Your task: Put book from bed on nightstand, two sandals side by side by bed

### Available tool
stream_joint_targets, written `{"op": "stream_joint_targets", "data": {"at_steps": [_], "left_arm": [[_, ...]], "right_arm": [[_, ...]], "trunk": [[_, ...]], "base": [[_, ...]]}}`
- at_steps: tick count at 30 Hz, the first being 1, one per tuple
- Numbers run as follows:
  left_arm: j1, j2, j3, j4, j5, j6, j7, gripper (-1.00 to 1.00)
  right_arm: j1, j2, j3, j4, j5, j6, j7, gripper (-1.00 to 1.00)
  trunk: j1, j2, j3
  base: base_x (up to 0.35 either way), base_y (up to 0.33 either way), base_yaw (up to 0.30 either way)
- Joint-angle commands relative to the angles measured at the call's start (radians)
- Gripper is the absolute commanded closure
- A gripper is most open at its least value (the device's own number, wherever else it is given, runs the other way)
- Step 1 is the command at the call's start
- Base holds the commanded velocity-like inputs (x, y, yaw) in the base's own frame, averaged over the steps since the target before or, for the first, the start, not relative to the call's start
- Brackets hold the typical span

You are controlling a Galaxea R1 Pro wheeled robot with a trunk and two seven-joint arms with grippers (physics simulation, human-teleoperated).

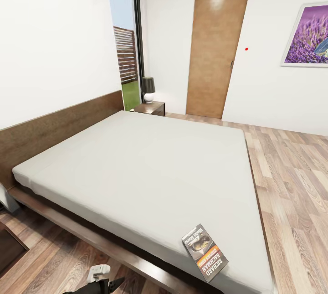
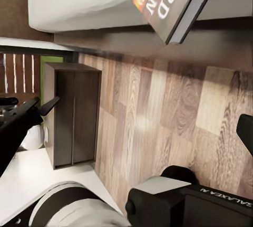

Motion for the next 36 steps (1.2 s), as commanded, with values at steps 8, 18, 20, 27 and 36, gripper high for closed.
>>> {"op": "stream_joint_targets", "data": {"at_steps": [8,18,20,27,36], "left_arm": [[-0.001,0.001,0.004,0.000,0.002,0.007,-0.005,-1.00],[-0.001,0.001,0.004,-0.001,0.004,0.006,-0.005,-1.00],[-0.001,0.001,0.004,-0.002,0.004,0.006,-0.005,-1.00],[-0.001,0.001,0.004,-0.001,0.004,0.006,-0.005,-1.00],[-0.001,0.001,0.004,-0.001,0.004,0.006,-0.005,-1.00]], "right_arm": [[-0.001,0.084,-0.001,-0.057,-0.003,0.015,-0.031,-1.00],[0.000,0.105,-0.002,-0.079,-0.004,0.015,-0.070,-1.00],[-0.001,0.106,-0.002,-0.079,-0.004,0.015,-0.071,-1.00],[0.000,0.106,-0.002,-0.079,-0.003,0.014,-0.072,-1.00],[-0.001,0.108,-0.002,-0.078,-0.003,0.004,-0.075,-1.00]], "trunk": [[0.000,0.000,-0.001],[0.000,0.000,-0.001],[0.000,0.000,-0.001],[0.000,0.000,-0.001],[0.000,0.000,-0.001]], "base": [[0.000,0.000,0.000],[0.000,0.000,0.000],[0.000,0.000,0.000],[0.000,0.000,0.000],[0.000,0.000,0.000]]}}
